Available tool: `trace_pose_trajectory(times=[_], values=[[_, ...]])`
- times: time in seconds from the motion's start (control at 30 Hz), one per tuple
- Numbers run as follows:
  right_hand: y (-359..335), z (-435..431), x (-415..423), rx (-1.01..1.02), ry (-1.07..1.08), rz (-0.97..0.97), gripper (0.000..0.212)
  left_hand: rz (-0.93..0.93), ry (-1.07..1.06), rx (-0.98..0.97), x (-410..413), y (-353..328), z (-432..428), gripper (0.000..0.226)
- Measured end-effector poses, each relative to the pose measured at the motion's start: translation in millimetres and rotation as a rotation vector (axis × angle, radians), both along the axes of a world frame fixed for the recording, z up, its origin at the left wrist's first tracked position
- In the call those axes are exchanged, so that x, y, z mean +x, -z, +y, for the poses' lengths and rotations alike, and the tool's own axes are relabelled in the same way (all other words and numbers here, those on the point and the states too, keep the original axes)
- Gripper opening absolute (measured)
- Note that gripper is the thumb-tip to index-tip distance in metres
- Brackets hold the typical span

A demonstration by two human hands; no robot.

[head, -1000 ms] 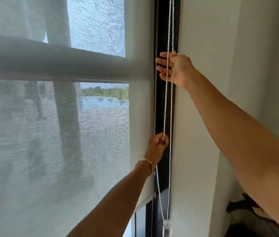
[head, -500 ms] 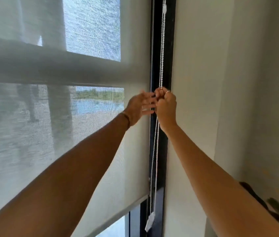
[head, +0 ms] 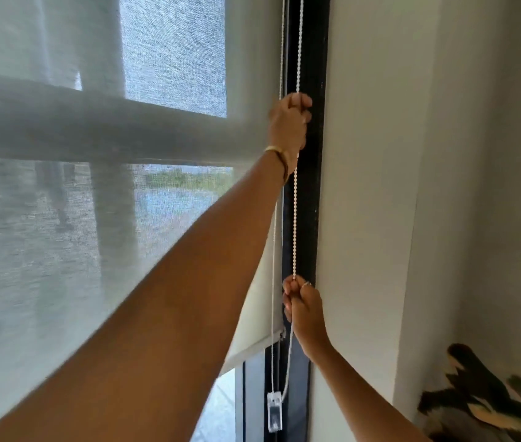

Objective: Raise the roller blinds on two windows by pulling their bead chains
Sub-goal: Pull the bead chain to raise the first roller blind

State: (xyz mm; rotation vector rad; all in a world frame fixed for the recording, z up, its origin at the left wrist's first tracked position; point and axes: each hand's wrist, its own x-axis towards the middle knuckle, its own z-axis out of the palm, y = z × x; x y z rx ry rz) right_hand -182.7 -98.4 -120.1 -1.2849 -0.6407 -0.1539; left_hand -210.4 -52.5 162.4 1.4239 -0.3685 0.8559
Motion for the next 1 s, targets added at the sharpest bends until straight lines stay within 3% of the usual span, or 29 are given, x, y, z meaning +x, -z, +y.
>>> trace_pose_trajectory(times=[0.1, 0.27, 0.53, 0.7, 0.8, 1.0], values=[[7, -10, 4, -0.061, -0.150, 0.066, 0.029, -0.007, 0.000, 0.001, 4, 20, 3, 0.037], [-36, -25, 14, 0.054, -0.247, 0.207, 0.044, 0.045, 0.028, -0.004, 10, 62, 8, 0.037], [-186, -30, 25, 0.038, -0.122, -0.068, 0.057, 0.154, 0.007, 0.016, 17, 149, 5, 0.034], [-272, -16, 22, 0.071, -0.147, -0.093, 0.038, 0.254, 0.093, -0.025, 14, 190, -3, 0.037], [-281, -10, 20, 0.047, -0.040, -0.113, 0.029, 0.292, 0.111, -0.007, 11, 210, -2, 0.036], [-253, -2, 5, 0.080, 0.068, -0.146, 0.041, 0.414, 0.150, 0.151, 11, 232, 11, 0.037]])
